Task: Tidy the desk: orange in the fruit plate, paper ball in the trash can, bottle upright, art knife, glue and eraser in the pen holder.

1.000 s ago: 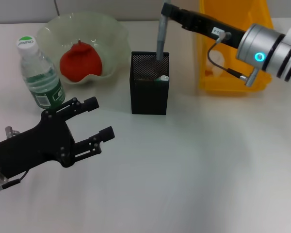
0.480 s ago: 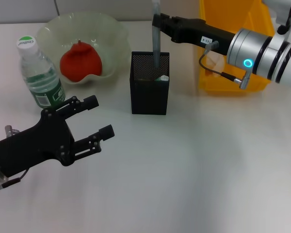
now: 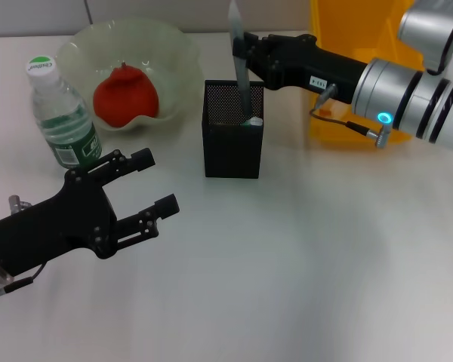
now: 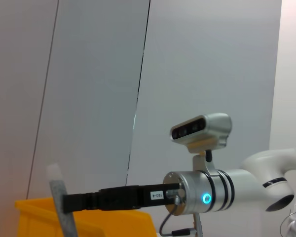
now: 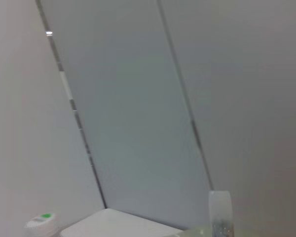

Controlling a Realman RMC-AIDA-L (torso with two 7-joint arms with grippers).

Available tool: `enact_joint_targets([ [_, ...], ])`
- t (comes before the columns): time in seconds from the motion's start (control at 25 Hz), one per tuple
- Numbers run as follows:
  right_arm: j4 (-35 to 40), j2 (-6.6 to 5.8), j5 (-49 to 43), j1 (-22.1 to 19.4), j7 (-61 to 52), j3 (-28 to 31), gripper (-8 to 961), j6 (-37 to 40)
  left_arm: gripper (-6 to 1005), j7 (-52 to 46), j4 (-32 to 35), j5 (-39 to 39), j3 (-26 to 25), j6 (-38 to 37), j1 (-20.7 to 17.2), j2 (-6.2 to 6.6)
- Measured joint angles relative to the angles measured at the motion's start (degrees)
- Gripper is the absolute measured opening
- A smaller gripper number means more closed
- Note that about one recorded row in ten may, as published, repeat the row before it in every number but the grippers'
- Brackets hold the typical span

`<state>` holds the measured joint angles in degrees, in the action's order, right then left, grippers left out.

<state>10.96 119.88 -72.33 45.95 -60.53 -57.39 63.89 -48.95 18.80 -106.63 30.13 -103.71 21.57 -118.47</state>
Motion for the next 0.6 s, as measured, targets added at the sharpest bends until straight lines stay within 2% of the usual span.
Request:
enact_joint_targets([
  [0.6,-2.3,0.00,-0.4,-2.0,14.6,0.0,119,6.0,775,0.0,0.0,0.0,0.0,-0.4,-0.2,0.00],
])
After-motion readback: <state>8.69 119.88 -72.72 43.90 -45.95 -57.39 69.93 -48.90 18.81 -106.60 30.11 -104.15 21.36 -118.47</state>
